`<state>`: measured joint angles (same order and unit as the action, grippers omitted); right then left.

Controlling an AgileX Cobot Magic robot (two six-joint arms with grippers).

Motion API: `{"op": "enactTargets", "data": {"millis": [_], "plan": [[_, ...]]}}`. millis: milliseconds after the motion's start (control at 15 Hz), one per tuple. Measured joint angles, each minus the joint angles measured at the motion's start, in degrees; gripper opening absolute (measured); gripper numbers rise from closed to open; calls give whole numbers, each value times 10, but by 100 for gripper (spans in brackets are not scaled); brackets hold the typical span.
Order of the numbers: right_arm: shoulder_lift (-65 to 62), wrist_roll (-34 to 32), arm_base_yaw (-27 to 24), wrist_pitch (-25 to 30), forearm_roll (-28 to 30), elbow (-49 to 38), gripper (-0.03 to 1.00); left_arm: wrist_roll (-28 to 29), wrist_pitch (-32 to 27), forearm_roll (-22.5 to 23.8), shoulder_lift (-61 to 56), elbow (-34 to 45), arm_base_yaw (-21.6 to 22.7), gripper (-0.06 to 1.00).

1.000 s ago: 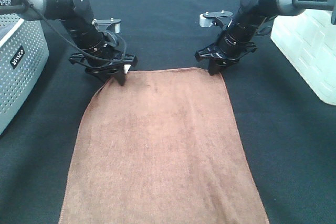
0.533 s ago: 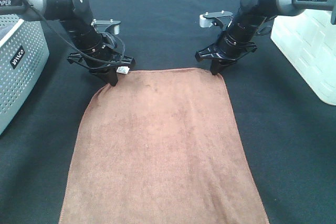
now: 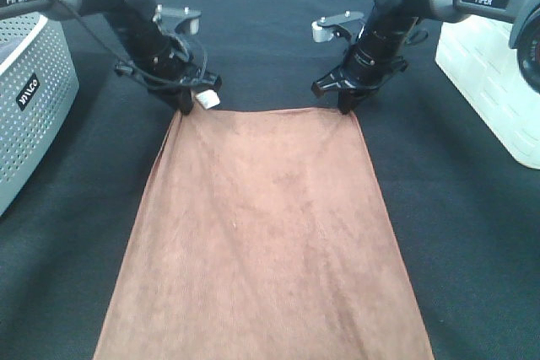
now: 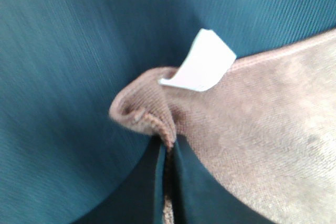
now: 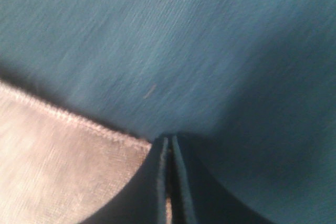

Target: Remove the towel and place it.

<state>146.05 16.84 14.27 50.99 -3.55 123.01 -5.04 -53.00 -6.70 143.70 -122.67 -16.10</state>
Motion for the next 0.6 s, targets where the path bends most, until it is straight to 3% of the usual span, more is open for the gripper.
{"op": "enactTargets", "data": {"millis": [333, 600], "plan": [[1, -1, -2, -16, 26, 100, 0, 0, 21, 35, 1, -67, -2, 1], [1, -15, -23, -80, 23, 104, 0, -1, 103, 49, 1, -81, -2, 1]]}}
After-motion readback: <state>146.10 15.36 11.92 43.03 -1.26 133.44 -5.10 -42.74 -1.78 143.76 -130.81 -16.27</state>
